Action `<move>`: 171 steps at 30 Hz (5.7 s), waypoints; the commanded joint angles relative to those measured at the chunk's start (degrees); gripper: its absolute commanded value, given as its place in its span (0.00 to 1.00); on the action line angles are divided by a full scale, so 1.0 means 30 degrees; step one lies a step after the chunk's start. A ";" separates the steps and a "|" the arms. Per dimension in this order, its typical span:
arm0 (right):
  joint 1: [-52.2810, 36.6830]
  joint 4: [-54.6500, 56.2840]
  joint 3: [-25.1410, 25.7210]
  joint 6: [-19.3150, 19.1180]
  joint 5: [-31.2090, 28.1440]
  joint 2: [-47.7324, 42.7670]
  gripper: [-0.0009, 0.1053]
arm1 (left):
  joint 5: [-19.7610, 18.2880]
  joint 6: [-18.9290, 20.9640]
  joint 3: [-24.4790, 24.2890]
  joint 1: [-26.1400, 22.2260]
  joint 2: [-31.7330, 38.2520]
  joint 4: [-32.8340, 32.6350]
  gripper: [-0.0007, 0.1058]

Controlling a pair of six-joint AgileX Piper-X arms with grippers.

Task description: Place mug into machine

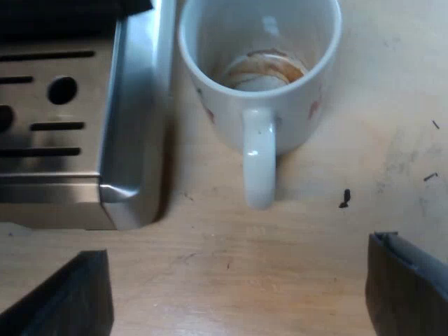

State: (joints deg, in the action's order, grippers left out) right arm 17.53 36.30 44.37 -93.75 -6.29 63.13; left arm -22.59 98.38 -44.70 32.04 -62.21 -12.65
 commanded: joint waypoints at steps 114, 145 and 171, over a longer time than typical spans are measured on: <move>0.9604 0.4993 0.1526 0.1913 -0.1857 -0.5409 0.01 | 0.4645 -0.0311 -0.0153 0.0091 1.2851 -1.3207 0.97; 1.0481 0.1317 0.1976 0.1633 -0.1672 -0.2444 0.01 | 0.6073 -0.0182 0.1650 0.0091 1.3675 -1.3103 0.97; 1.0481 -0.3015 0.4320 0.0598 -0.1816 0.4614 0.01 | 0.1979 -0.2938 0.2161 -0.5447 1.1051 -0.9694 0.97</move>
State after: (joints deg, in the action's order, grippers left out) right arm 48.84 30.77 56.05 -90.74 -11.38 77.37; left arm -15.01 90.76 -38.17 16.15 -28.69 -42.69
